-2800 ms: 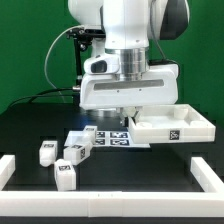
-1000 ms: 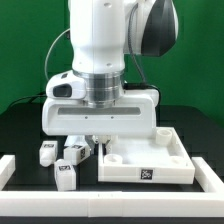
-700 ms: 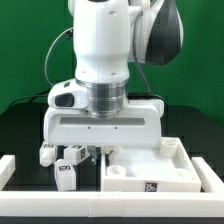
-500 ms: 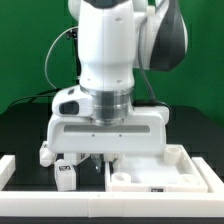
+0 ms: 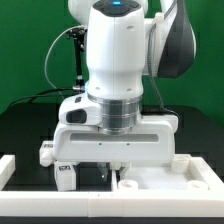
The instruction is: Assemble one leg
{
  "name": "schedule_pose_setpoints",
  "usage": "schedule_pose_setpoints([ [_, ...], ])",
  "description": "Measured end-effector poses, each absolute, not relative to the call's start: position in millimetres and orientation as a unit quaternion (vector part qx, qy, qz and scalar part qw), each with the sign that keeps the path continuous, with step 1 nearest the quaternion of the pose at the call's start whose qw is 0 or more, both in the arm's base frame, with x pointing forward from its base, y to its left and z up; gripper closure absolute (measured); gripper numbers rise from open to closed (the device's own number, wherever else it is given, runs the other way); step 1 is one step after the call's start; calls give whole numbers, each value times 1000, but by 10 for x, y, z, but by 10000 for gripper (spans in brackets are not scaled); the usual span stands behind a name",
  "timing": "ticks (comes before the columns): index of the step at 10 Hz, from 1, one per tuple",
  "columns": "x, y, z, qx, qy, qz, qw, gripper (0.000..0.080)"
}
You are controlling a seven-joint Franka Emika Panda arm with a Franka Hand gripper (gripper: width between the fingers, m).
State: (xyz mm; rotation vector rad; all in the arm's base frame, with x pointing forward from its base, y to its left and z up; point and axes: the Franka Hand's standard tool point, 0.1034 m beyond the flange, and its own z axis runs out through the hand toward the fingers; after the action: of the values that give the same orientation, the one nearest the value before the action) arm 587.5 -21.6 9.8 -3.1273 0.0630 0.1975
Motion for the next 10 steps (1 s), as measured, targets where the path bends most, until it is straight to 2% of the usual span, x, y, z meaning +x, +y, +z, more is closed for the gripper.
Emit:
schedule_pose_setpoints([
  [1,5875,-217,96,-998,20,63,4,745],
  [2,5876,-217,96,-998,20,62,4,579],
  [3,5877,-218,97,-998,20,62,4,579],
  [4,5881,-218,119,-998,21,61,4,379],
  [5,5813,-216,289,-997,33,74,17,239],
  [6,5745,-232,503,-996,36,81,23,178],
  [8,5651,-294,825,-995,44,88,31,155],
  [10,5642,-295,823,-994,50,88,31,151],
])
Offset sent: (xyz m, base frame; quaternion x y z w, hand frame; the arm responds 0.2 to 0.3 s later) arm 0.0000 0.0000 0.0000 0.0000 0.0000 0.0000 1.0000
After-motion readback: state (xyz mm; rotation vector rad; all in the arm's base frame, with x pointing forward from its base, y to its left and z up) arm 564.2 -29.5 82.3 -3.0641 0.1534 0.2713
